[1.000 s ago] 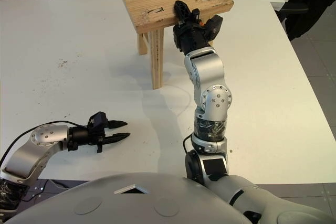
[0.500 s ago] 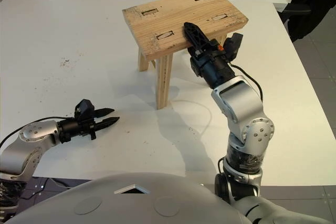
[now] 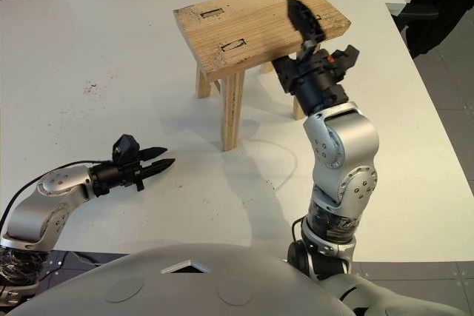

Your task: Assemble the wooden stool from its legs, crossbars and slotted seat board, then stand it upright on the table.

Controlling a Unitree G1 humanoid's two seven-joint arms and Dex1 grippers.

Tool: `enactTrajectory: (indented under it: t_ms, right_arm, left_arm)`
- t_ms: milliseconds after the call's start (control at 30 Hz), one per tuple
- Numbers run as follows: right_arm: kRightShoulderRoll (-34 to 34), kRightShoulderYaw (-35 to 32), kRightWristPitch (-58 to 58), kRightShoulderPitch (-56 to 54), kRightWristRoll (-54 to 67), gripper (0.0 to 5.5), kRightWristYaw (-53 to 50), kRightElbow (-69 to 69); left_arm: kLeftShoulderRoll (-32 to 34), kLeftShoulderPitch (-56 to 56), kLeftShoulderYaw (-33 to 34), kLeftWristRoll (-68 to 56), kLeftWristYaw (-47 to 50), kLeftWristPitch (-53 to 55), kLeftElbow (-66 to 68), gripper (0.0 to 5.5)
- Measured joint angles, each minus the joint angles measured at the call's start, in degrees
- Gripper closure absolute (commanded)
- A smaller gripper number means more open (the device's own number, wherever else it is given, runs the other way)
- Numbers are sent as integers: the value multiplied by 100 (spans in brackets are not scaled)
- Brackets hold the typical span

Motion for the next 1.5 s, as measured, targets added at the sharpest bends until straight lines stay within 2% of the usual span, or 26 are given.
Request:
enactTrajectory:
  t_ms: [100,200,333,467,533,567,700,833,967,1267,1500]
  right_arm:
    - [13,-107,224,301,40,112,455,-26]
    - [-1053,-109,1471,1302,58,112,1667,-73]
    - [-2718,-219,2871,2641,-1050,112,3651,439]
    - [-3548,-162,2676,2842,-2758,112,4923,765]
    - [-3695,-61,2336,2808,-3488,112,5096,953]
    - [-3787,29,1913,2746,-4250,112,5125,1194]
    - [-3652,300,327,2562,-6485,112,4940,2023]
    - [-2664,591,-1583,2407,-8602,112,4353,3058]
    - [-2029,629,-2330,2300,-9248,112,4301,3774]
    - [-1738,541,-3057,1570,-9815,112,4757,4761]
    - [-1724,563,-3592,701,-10282,112,5102,6045]
  left_arm:
    - [-55,38,-7,6,16,1,0,347]
    - [-96,63,8,2,37,27,-2,347]
    - [-129,171,63,1,79,43,-14,347]
    - [-176,170,69,-11,146,43,-28,347]
    - [-229,155,90,-6,245,21,-25,347]
    - [-348,108,140,14,420,-78,-2,347]
    - [-1001,-275,414,478,1572,-783,232,347]
    - [-2141,-362,635,1532,3415,-2109,668,347]
    - [-2650,-190,543,1760,3751,-2776,1014,347]
    - [-2859,-402,571,1766,3778,-3481,2069,347]
    - [-2966,-799,703,1903,3931,-4104,3004,347]
